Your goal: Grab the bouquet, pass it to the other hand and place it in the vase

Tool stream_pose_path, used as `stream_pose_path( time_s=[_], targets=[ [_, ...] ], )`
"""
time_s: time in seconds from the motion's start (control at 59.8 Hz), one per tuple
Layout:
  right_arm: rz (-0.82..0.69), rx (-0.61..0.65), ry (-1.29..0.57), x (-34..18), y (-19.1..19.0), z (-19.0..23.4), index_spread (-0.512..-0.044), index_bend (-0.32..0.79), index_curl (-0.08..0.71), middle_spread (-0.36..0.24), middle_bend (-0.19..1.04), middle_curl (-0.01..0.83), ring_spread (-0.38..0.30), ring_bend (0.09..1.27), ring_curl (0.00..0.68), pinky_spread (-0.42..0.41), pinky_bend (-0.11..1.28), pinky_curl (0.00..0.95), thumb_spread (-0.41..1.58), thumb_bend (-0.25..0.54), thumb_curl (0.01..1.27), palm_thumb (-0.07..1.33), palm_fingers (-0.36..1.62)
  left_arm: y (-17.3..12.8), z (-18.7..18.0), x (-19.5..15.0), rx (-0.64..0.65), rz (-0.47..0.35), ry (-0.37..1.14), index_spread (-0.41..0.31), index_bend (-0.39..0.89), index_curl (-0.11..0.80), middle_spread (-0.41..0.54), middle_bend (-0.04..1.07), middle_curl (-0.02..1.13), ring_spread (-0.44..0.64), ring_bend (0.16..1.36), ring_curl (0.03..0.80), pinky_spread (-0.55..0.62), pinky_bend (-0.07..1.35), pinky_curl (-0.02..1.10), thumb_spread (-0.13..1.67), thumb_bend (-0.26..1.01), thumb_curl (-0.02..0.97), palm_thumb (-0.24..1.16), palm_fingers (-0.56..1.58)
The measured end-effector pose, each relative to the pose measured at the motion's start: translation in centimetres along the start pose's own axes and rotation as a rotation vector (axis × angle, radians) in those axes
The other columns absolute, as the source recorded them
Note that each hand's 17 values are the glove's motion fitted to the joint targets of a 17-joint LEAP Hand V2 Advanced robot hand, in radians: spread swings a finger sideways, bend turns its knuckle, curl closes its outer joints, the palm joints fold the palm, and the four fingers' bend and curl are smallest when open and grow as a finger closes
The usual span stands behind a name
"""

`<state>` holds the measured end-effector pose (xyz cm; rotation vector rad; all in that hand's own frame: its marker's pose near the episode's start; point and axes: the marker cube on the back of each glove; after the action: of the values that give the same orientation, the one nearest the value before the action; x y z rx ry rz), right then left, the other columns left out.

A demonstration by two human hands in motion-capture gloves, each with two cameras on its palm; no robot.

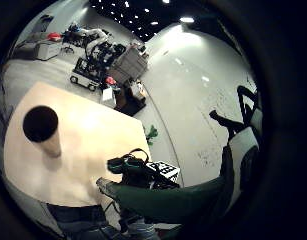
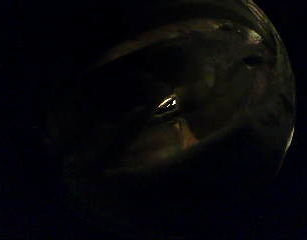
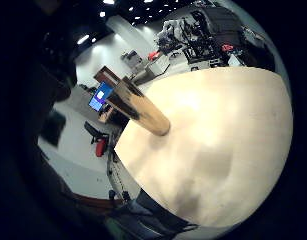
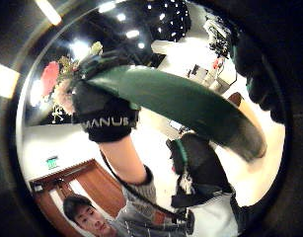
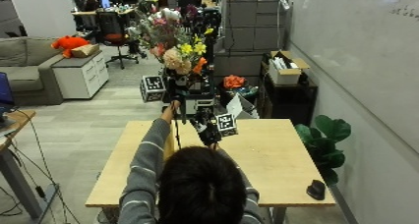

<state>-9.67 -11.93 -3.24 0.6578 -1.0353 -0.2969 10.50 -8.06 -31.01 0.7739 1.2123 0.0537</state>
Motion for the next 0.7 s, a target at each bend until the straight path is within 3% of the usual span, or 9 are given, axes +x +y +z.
stream_pose_path(
  time_s=[0.067,0.184,0.234,0.368,0.418,0.535,0.702],
  targets=[
    [0.024,-0.022,-0.076,-0.4,0.0,-0.5,-0.218,0.11,0.435,-0.075,0.50,0.474,-0.132,0.65,0.444,-0.148,0.55,0.446,1.04,-0.062,0.50,0.65,0.79,-1.9,-1.5,1.3,0.034,-0.013,-0.004,-0.346,0.48,0.526,-0.367,0.83,0.58,-0.39,0.89,0.476,-0.42,0.71,0.51,1.17,0.00,0.401,0.66,1.40],
    [-0.009,0.015,0.066,2.2,-1.0,-2.2,-0.229,0.11,0.391,-0.062,0.41,0.437,-0.123,0.60,0.407,-0.080,0.47,0.393,1.05,-0.035,0.45,0.61,0.78,-4.2,-3.9,3.1,0.090,-0.011,-0.039,-0.355,0.49,0.552,-0.372,0.84,0.59,-0.39,0.90,0.480,-0.42,0.73,0.52,1.18,-0.01,0.403,0.66,1.39],
    [-0.058,0.007,0.039,2.2,-1.1,-2.5,-0.234,0.12,0.378,-0.065,0.37,0.427,-0.121,0.57,0.400,-0.050,0.45,0.385,1.05,-0.031,0.44,0.61,0.76,-5.2,-4.6,3.5,0.113,-0.009,-0.048,-0.357,0.48,0.562,-0.373,0.84,0.59,-0.39,0.90,0.481,-0.43,0.74,0.52,1.18,-0.01,0.403,0.67,1.39],
    [0.066,0.000,0.001,3.3,-0.6,-3.0,-0.246,0.12,0.345,-0.067,0.31,0.410,-0.116,0.53,0.386,0.006,0.41,0.365,1.06,-0.024,0.41,0.61,0.75,-8.5,-5.5,1.2,0.146,0.016,-0.106,-0.362,0.48,0.583,-0.375,0.85,0.59,-0.39,0.91,0.482,-0.43,0.75,0.52,1.19,-0.01,0.406,0.67,1.38],
    [0.093,-0.004,0.065,4.5,-0.5,-3.3,-0.247,0.11,0.335,-0.068,0.29,0.407,-0.113,0.52,0.383,0.016,0.40,0.361,1.06,-0.023,0.41,0.61,0.76,-9.2,-5.5,-0.4,0.149,0.016,-0.120,-0.363,0.48,0.591,-0.375,0.85,0.59,-0.39,0.91,0.482,-0.43,0.75,0.52,1.19,-0.01,0.407,0.67,1.38],
    [-0.018,-0.012,0.130,5.0,-0.8,-3.6,-0.249,0.13,0.325,-0.060,0.27,0.403,-0.112,0.49,0.376,0.029,0.35,0.350,1.07,-0.024,0.39,0.61,0.74,-9.1,-5.5,-3.1,0.142,-0.045,-0.111,-0.362,0.47,0.606,-0.375,0.85,0.59,-0.39,0.91,0.482,-0.43,0.75,0.52,1.20,-0.01,0.409,0.67,1.38],
    [0.068,-0.049,0.064,5.3,0.0,-3.0,-0.249,0.13,0.313,-0.058,0.24,0.402,-0.106,0.45,0.370,0.030,0.30,0.340,1.08,-0.023,0.38,0.61,0.74,-9.9,-4.9,-7.4,0.136,-0.087,-0.119,-0.363,0.46,0.623,-0.375,0.85,0.60,-0.39,0.92,0.481,-0.43,0.75,0.52,1.20,-0.01,0.410,0.67,1.38]
  ],
)
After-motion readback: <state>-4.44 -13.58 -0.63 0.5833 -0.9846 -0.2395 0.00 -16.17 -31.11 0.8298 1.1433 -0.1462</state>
